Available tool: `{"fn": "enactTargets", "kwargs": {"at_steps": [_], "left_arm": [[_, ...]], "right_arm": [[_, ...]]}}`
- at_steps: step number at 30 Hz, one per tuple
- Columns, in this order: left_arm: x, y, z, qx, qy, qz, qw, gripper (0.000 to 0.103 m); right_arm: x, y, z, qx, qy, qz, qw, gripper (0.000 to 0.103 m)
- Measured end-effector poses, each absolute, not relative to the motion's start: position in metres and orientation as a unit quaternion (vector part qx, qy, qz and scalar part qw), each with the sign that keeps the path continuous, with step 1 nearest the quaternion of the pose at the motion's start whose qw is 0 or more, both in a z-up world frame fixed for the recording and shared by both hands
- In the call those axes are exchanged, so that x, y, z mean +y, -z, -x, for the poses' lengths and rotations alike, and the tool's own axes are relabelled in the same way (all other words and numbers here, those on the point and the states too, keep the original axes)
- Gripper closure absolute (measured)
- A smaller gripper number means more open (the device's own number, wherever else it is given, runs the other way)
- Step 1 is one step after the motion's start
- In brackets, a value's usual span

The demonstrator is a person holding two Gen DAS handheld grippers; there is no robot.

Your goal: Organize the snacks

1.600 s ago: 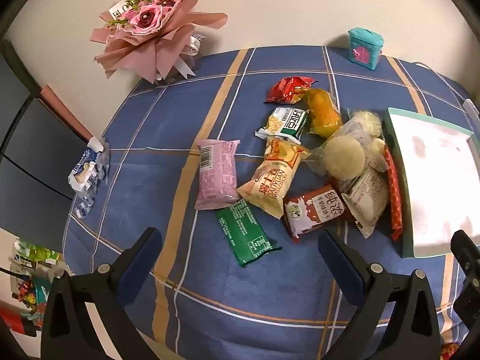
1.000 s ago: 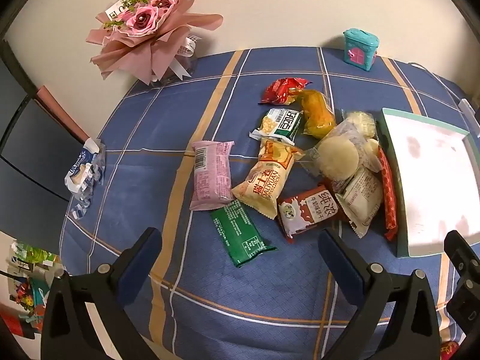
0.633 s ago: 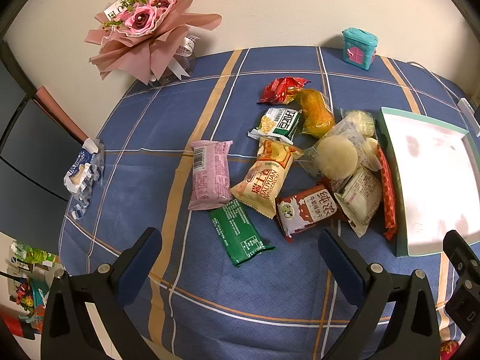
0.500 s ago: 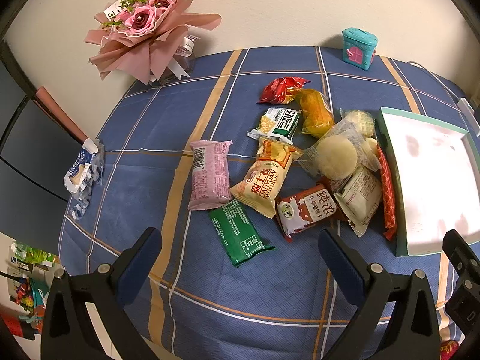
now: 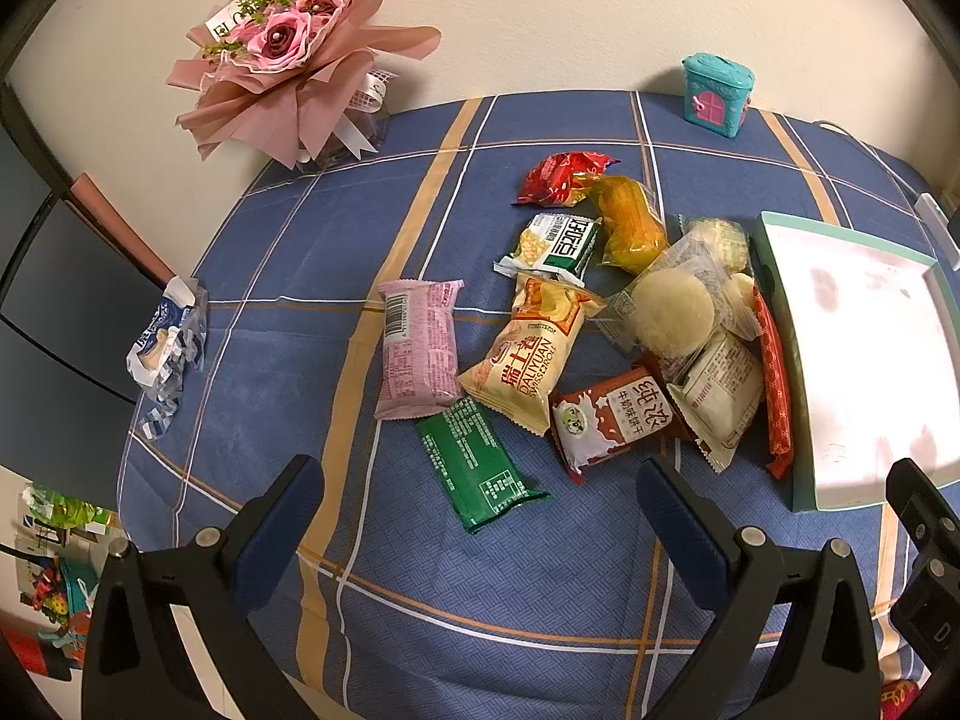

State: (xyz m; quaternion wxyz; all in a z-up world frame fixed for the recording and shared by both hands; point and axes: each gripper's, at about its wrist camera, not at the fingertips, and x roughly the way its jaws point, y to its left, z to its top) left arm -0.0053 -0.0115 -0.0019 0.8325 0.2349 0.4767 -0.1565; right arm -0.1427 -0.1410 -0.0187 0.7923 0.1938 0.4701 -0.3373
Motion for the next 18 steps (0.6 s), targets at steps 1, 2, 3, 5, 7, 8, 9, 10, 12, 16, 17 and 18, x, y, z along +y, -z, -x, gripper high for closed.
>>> {"fn": "enactTargets", "kwargs": {"at_steps": [1,2,3,5,7,8,9,10,12,16,17,18], "left_arm": [[-0.0126,0.0023,0.0061,0.477,0.157,-0.235,0.832,0.000],[-0.0111,0.0019,0.0050,0.477,0.157,-0.235,0.832,0.000],[-0.0112,0.0020,0.0053,0.477,0.157,-0.235,0.832,0.000],[-0.0116,0.0028,0.0059,0.478,0.157,-0.235,0.832,0.000],[-0.0110,0.0028,0.0053,0.478,0.158,-0.235,0.832,0.000],[-0.0115,0.0032,0.0058,0.478,0.157,-0.235,0.832,0.000],[-0.0115,0.0032,0.0059,0.478,0.157,-0.236,0.831,0.000],[-0.0110,0.0028,0.0053,0.478,0.157,-0.235,0.831,0.000],[-0.0110,0.0028,0.0056,0.478,0.157,-0.235,0.832,0.000],[-0.0116,0.0032,0.0062,0.478,0.158,-0.236,0.831,0.000],[-0.0110,0.0028,0.0057,0.478,0.158,-0.235,0.831,0.000],[-0.0108,0.0027,0.0054,0.478,0.158,-0.235,0.831,0.000]], "right_arm": [[-0.1406,0.0186,0.1426,0.470,0.337,-0.194,0.792,0.000],[-0.1406,0.0186,0.1426,0.470,0.337,-0.194,0.792,0.000],[-0.1407,0.0186,0.1426,0.470,0.337,-0.194,0.792,0.000],[-0.1405,0.0186,0.1427,0.470,0.337,-0.194,0.792,0.000],[-0.1410,0.0186,0.1427,0.470,0.338,-0.194,0.792,0.000],[-0.1409,0.0185,0.1427,0.470,0.338,-0.194,0.792,0.000],[-0.1412,0.0187,0.1427,0.470,0.338,-0.194,0.792,0.000],[-0.1408,0.0186,0.1427,0.470,0.338,-0.194,0.792,0.000],[-0.1413,0.0186,0.1428,0.470,0.337,-0.194,0.792,0.000],[-0.1410,0.0187,0.1427,0.470,0.338,-0.194,0.792,0.000],[-0.1408,0.0186,0.1427,0.470,0.337,-0.194,0.792,0.000],[-0.1409,0.0187,0.1427,0.470,0.338,-0.194,0.792,0.000]]}}
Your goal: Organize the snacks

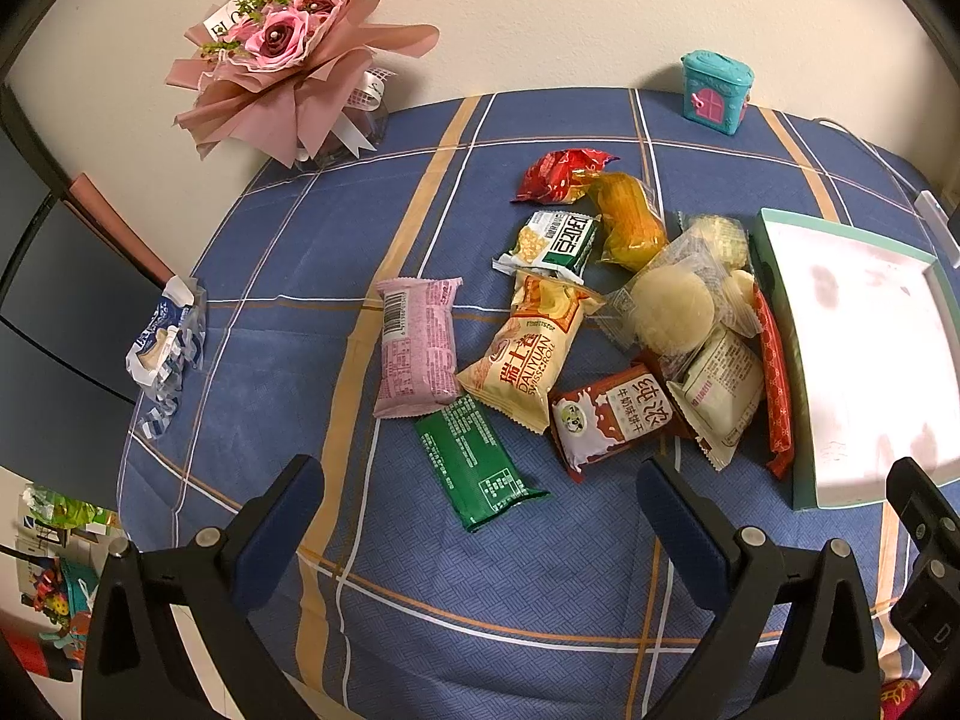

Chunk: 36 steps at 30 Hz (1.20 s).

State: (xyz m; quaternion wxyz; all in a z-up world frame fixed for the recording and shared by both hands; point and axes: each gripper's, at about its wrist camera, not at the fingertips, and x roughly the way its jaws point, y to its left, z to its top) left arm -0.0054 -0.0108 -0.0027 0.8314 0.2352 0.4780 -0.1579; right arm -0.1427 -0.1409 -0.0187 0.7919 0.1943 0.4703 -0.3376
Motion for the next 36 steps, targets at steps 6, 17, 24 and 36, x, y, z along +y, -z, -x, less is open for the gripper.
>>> {"fn": "enactTargets", "kwargs": {"at_steps": [6,17,24,36], "left_arm": [[-0.011,0.003,0.005,0.478,0.158,-0.235,0.831,0.000],[-0.011,0.003,0.006,0.478,0.158,-0.235,0.831,0.000],[-0.010,0.004,0.006,0.479,0.156,-0.231,0.832,0.000],[0.042,0.019,-0.034,0.530,0.089,-0.128,0.834,0.000]], "right_arm": [[-0.140,0.019,0.143,0.471,0.338,-0.194,0.792,0.000],[-0.141,0.018,0.142,0.471,0.338,-0.195,0.791,0.000],[-0.140,0.021,0.141,0.471,0.336,-0.195,0.792,0.000],[-0.119,0.026,0.097,0.468,0.234,-0.205,0.827,0.000]]}}
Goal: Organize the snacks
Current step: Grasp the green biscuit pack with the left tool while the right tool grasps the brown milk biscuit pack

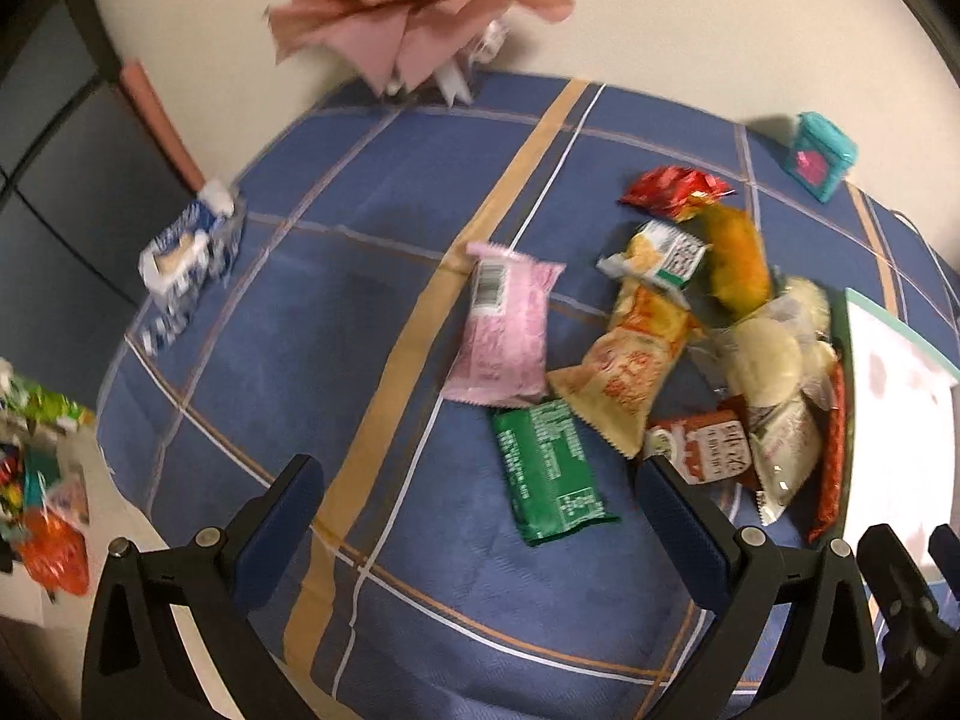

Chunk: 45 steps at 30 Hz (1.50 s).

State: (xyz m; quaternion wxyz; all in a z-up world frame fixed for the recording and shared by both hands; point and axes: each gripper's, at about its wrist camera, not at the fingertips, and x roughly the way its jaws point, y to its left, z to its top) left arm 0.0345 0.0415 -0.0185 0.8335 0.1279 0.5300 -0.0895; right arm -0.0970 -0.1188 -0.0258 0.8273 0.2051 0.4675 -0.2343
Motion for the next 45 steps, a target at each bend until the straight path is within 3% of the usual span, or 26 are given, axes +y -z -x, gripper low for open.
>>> {"fn": "enactTargets", "kwargs": {"at_steps": [7,14,19,22,29,38,42,45], "left_arm": [[0.046,0.036,-0.055,0.573,0.090,-0.085,0.810,0.004],[0.051,0.058,-0.074,0.615,0.100,-0.035,0.782,0.014],[0.048,0.064,-0.081,0.621,0.108,-0.031,0.775,0.014],[0.043,0.070,-0.085,0.629,0.114,-0.028,0.769,0.024],[0.043,0.090,-0.097,0.649,0.122,-0.018,0.751,0.032],[0.042,0.112,-0.109,0.657,0.120,-0.017,0.744,0.046],[0.043,0.114,-0.113,0.653,0.119,-0.019,0.747,0.048],[0.042,0.115,-0.111,0.649,0.113,-0.021,0.752,0.057]], "right_arm": [[-0.101,0.047,0.055,0.496,0.181,-0.198,0.826,0.000],[-0.102,0.063,0.034,0.513,0.151,-0.192,0.823,0.014],[-0.094,0.073,0.018,0.524,0.130,-0.184,0.821,0.019],[-0.089,0.078,0.009,0.530,0.122,-0.175,0.821,0.023],[-0.078,0.097,-0.012,0.550,0.108,-0.163,0.812,0.032],[-0.063,0.117,-0.033,0.563,0.116,-0.125,0.809,0.032],[-0.060,0.131,-0.040,0.571,0.107,-0.136,0.803,0.033],[-0.059,0.137,-0.045,0.566,0.102,-0.147,0.805,0.039]]}}
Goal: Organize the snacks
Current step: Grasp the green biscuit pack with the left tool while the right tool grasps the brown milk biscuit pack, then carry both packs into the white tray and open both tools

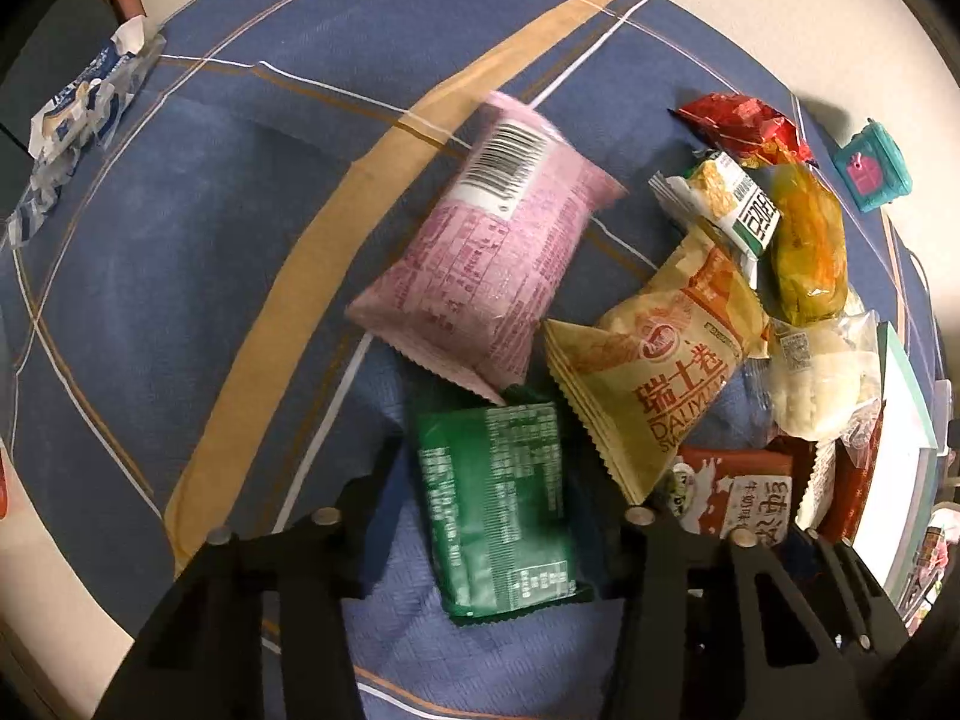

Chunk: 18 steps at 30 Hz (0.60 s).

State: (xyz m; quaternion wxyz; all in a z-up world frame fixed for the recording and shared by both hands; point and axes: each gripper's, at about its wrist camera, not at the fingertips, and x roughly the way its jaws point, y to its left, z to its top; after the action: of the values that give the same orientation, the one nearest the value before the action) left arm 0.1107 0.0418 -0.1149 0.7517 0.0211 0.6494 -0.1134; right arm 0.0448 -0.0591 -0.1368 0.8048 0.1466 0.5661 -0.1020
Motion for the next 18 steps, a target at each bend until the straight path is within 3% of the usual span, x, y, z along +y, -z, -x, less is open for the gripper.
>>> {"fn": "enactTargets", "kwargs": {"at_steps": [18], "left_arm": [[0.068,0.075,-0.079,0.611,0.117,-0.006,0.783,0.062]], "right_arm": [[-0.078,0.113,-0.021,0.540,0.100,-0.185,0.815,0.043]]}}
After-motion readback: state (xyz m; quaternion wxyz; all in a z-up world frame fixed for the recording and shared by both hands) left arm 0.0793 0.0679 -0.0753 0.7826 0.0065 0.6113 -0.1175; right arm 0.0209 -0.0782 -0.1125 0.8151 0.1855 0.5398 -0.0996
